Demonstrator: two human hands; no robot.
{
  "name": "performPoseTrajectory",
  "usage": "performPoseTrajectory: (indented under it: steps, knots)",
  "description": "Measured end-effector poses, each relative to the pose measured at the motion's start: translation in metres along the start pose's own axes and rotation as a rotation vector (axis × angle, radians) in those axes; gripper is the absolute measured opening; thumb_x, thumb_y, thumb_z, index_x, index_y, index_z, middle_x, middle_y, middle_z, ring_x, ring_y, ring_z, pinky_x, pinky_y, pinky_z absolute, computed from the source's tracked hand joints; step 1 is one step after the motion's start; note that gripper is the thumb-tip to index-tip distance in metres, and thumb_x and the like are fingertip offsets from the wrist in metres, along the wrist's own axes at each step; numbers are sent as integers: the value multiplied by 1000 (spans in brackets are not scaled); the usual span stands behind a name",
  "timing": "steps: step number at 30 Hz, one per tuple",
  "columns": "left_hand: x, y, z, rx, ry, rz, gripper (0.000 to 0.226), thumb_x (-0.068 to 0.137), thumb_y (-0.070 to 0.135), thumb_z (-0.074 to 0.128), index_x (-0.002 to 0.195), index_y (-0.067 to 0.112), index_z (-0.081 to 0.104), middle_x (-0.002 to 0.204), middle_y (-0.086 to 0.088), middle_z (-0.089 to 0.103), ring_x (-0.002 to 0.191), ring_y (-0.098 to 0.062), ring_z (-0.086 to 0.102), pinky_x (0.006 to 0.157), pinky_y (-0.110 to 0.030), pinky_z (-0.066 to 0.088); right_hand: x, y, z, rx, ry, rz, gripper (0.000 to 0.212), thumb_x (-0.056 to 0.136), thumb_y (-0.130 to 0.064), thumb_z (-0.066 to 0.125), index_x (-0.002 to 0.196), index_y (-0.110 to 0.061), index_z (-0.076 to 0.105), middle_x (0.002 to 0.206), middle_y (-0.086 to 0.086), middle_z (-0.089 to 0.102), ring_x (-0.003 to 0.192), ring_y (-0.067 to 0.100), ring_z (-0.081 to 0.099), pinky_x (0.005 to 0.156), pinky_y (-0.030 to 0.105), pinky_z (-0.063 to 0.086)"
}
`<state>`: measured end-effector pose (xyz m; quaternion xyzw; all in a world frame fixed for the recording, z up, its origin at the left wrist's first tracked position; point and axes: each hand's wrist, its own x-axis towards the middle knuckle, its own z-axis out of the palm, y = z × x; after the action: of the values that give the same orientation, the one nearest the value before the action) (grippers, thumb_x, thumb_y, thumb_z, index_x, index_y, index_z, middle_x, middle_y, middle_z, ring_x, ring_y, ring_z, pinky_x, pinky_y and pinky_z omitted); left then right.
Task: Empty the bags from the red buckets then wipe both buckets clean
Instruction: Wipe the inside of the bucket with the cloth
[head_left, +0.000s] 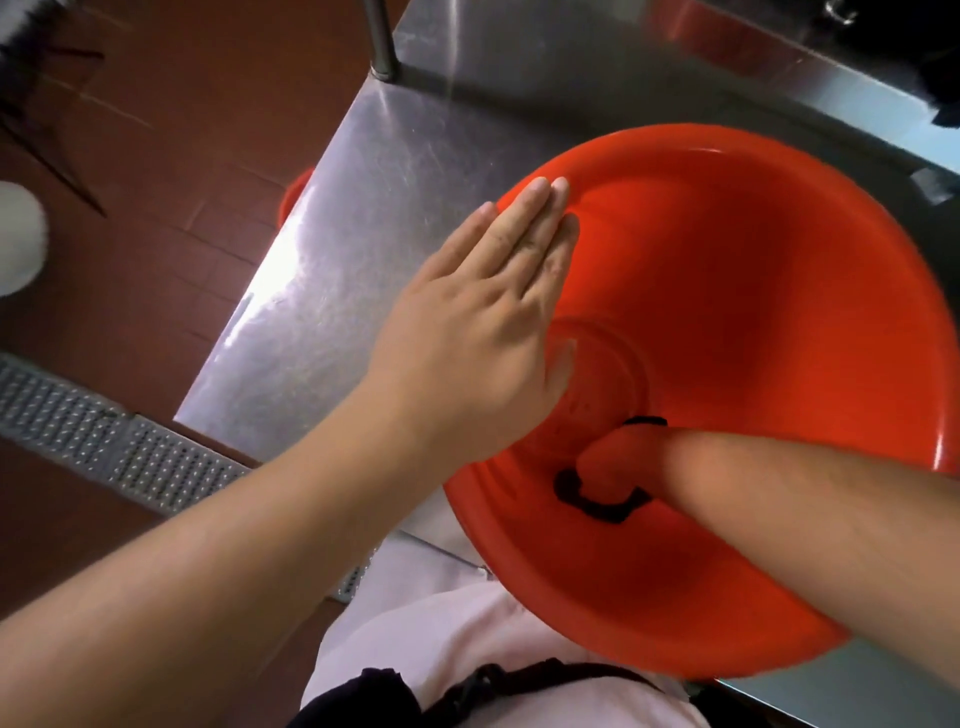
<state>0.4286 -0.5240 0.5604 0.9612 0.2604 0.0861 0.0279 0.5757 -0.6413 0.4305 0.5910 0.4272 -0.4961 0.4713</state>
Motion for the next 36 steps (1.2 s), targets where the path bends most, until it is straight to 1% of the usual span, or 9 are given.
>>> performPoseTrajectory:
  steps: [3, 5, 8, 12, 17, 24, 28, 32, 36]
  knots:
    - [-2, -4, 1, -36, 10, -7, 77, 103, 50, 41, 164, 5, 30, 173, -13, 19, 163, -23, 11, 131, -44, 15, -20, 8, 2, -60, -45, -144, 24, 105, -23, 43, 89, -18, 60, 91, 7, 67, 72, 20, 54, 84, 37, 48]
    - [-1, -5, 2, -8, 5, 1, 76, 104, 51, 39, 164, 4, 30, 173, -14, 20, 163, -23, 11, 131, -44, 16, -41, 19, 5, -29, 40, -209, 27, 103, -27, 50, 123, -14, 63, 121, 13, 65, 80, 19, 50, 70, 25, 43]
    - [0, -5, 2, -15, 7, 15, 74, 107, 51, 36, 164, 4, 29, 173, -14, 20, 163, -24, 11, 131, -46, 17, -90, 33, 19, -46, 107, -312, 38, 104, -36, 47, 134, -16, 58, 110, 7, 66, 72, 19, 51, 68, 26, 46]
    - [-1, -7, 7, -27, 60, 33, 68, 110, 45, 36, 162, 2, 32, 171, -17, 25, 162, -26, 15, 130, -48, 21, -161, 58, 44, -25, 278, -375, 30, 103, -45, 37, 107, -22, 56, 101, 2, 58, 90, 26, 58, 84, 40, 49]
    - [1, -7, 7, -32, 57, 44, 66, 112, 44, 32, 163, 2, 31, 171, -17, 24, 162, -26, 15, 130, -49, 21, -200, 102, 51, -138, 425, -242, 29, 96, -56, 31, 97, -34, 49, 100, -13, 49, 102, 14, 56, 88, 36, 46]
    - [-1, -5, 5, -33, 57, 46, 67, 110, 44, 36, 162, 2, 33, 171, -17, 25, 162, -27, 17, 129, -48, 23, -113, 105, 20, -490, 286, -144, 39, 105, -41, 38, 130, -18, 57, 129, 6, 58, 116, 29, 57, 88, 35, 45]
    - [-1, -4, 2, -17, 29, 28, 69, 109, 45, 39, 163, 3, 32, 172, -16, 23, 162, -25, 15, 130, -46, 21, -44, 87, -4, -326, 87, -74, 38, 106, -29, 48, 138, -12, 57, 137, 10, 60, 123, 28, 59, 92, 30, 46]
    - [-1, -2, -2, -13, -28, 1, 74, 106, 48, 39, 164, 4, 29, 173, -15, 19, 163, -25, 10, 130, -46, 18, -7, 90, -29, -218, 191, -60, 33, 99, -24, 60, 130, -15, 63, 135, 12, 61, 126, 31, 57, 99, 37, 45]
    - [1, -1, -6, -22, -70, -27, 81, 103, 55, 36, 165, 4, 25, 174, -15, 15, 163, -24, 7, 131, -46, 15, 4, 96, -37, -593, 343, 18, 43, 105, -36, 40, 141, -21, 55, 148, 5, 50, 141, 28, 41, 116, 50, 31]
